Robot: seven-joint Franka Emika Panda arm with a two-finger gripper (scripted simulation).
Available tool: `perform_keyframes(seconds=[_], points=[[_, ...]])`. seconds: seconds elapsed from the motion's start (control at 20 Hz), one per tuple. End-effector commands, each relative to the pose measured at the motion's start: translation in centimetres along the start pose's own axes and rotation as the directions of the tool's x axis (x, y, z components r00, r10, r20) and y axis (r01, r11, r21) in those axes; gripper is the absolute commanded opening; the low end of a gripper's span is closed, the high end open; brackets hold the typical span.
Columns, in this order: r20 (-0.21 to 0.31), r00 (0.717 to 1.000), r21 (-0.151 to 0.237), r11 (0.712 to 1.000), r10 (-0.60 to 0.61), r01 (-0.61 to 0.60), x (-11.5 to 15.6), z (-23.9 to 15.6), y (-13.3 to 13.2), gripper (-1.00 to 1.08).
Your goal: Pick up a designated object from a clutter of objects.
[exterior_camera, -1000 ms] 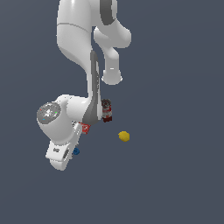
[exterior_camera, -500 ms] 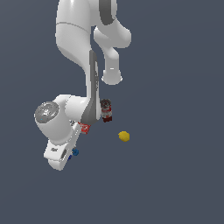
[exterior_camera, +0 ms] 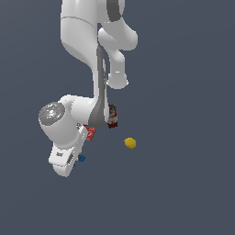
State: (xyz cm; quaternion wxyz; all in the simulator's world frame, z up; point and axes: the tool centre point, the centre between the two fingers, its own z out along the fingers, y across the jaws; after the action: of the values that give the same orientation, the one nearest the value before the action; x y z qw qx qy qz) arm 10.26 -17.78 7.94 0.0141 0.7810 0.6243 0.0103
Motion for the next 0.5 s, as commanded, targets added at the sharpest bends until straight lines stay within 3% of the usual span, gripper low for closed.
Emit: perform_keyframes(seconds=[0.0,0.45], points=[[0.000,1.000,0.000,1.000,-0.001,0.001,0.7,-1.1,-0.3,-1.00],[0.001,1.000,0.006,1.000,0.000,0.000,4.8,-7.8,-2.4,-1.00]])
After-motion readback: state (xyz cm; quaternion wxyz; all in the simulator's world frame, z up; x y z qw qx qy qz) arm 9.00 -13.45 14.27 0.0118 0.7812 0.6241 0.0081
